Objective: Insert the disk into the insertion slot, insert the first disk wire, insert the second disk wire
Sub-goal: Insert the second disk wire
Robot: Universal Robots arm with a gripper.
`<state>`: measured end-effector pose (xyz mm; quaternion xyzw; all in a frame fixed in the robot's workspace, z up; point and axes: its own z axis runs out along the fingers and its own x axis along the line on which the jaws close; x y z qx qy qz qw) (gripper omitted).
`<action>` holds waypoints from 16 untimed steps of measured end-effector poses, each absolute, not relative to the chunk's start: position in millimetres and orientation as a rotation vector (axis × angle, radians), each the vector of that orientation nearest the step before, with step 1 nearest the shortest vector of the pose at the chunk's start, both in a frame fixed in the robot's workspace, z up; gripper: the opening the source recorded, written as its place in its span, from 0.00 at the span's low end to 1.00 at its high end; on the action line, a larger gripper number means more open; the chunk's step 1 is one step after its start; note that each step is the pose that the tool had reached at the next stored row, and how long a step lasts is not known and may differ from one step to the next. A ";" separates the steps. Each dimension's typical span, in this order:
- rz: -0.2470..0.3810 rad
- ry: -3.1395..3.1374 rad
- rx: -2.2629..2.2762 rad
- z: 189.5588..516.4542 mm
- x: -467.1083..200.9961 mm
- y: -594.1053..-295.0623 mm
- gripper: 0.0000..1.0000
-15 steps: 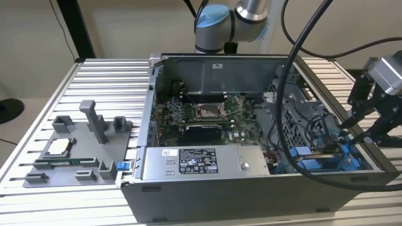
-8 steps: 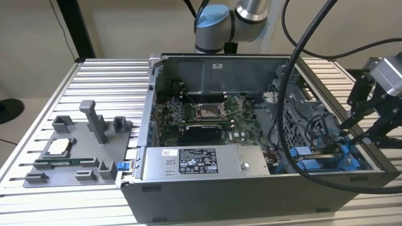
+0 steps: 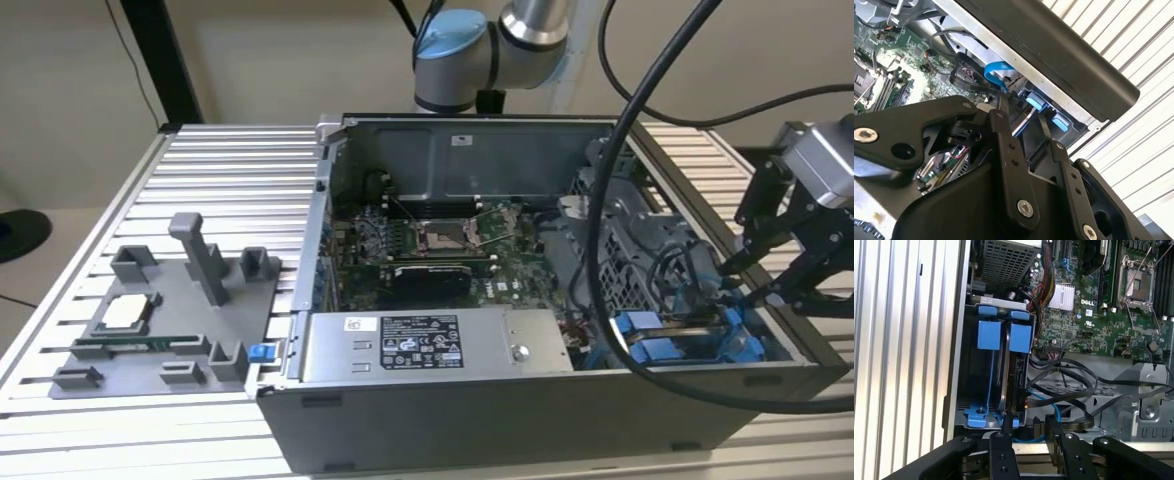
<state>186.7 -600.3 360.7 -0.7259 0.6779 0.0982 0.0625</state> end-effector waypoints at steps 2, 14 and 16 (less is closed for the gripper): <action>0.300 2.048 -2.191 360.4 186.8 -600.2 1.00; 0.351 2.081 -2.176 357.9 192.3 -600.3 1.00; 0.361 2.086 -2.178 357.4 194.2 -600.3 1.00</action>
